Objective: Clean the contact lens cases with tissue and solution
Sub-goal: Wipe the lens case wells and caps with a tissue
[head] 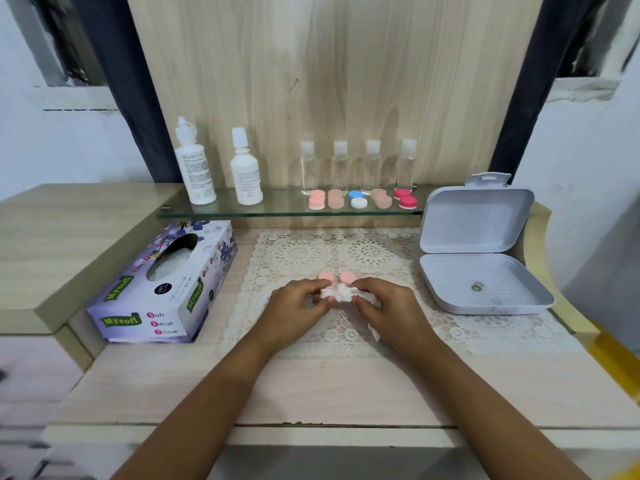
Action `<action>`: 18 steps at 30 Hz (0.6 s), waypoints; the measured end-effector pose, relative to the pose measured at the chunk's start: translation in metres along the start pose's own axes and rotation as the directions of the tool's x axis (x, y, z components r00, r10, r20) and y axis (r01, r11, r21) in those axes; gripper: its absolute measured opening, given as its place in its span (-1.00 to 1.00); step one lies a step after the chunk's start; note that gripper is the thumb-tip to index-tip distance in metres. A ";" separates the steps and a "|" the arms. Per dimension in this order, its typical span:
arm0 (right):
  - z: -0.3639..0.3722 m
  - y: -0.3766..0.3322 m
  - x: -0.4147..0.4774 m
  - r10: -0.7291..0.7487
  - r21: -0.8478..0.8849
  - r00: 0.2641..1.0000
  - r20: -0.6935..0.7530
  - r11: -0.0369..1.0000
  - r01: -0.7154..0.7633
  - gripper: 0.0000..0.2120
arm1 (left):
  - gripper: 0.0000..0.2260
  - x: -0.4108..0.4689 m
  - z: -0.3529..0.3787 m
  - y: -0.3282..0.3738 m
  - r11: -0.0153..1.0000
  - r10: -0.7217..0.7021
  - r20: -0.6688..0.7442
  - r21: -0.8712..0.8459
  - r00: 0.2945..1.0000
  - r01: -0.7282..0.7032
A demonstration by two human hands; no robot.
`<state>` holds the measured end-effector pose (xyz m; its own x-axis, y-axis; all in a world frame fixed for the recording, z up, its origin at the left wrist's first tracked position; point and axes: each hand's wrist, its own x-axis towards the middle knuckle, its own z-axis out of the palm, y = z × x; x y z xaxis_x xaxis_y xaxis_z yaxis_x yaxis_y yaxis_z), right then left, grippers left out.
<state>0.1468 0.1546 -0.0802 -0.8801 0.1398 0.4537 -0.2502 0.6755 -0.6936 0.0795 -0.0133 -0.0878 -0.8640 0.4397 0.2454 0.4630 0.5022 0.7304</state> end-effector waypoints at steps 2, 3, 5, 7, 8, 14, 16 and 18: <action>0.001 0.002 0.000 -0.079 -0.129 0.997 -0.018 0.989 0.076 -0.84 | -0.66 0.000 0.000 0.000 0.998 0.009 0.009 0.063 1.000 -0.009; 0.002 0.004 0.001 -0.104 -0.193 0.994 -0.041 0.977 0.094 -0.83 | -0.68 0.000 0.001 0.000 0.995 0.013 0.012 0.095 1.000 -0.014; 0.000 0.005 0.001 -0.102 -0.295 0.989 -0.107 0.953 0.066 -0.79 | -0.70 0.001 0.002 0.000 0.984 0.032 0.021 0.174 0.999 -0.035; -0.003 0.005 0.001 -0.064 -0.374 0.989 -0.132 0.927 0.010 -0.79 | -0.72 0.001 0.003 -0.001 0.968 0.054 0.032 0.242 0.998 -0.060; -0.004 0.005 0.001 -0.027 -0.406 0.993 -0.115 0.914 -0.022 -0.77 | -0.72 0.001 0.003 -0.001 0.964 0.059 0.035 0.259 0.998 -0.066; -0.008 0.005 0.003 0.041 -0.404 0.999 -0.001 0.914 -0.037 -0.78 | -0.63 -0.001 0.002 0.002 0.933 0.077 0.045 0.349 0.996 -0.088; -0.015 0.002 0.006 0.094 -0.406 0.986 0.135 0.913 -0.032 -0.73 | -0.61 -0.002 0.003 0.001 0.912 0.091 0.041 0.398 0.995 -0.100; -0.024 -0.001 0.009 0.172 -0.373 0.944 0.282 0.926 -0.057 -0.70 | -0.58 -0.002 0.004 0.002 0.879 0.095 0.038 0.465 0.995 -0.101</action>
<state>0.1490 0.1730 -0.0619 -0.9875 0.0442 0.1511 -0.0306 0.8877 -0.4595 0.0829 -0.0106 -0.0896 -0.8081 0.5132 0.2892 0.5869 0.7433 0.3211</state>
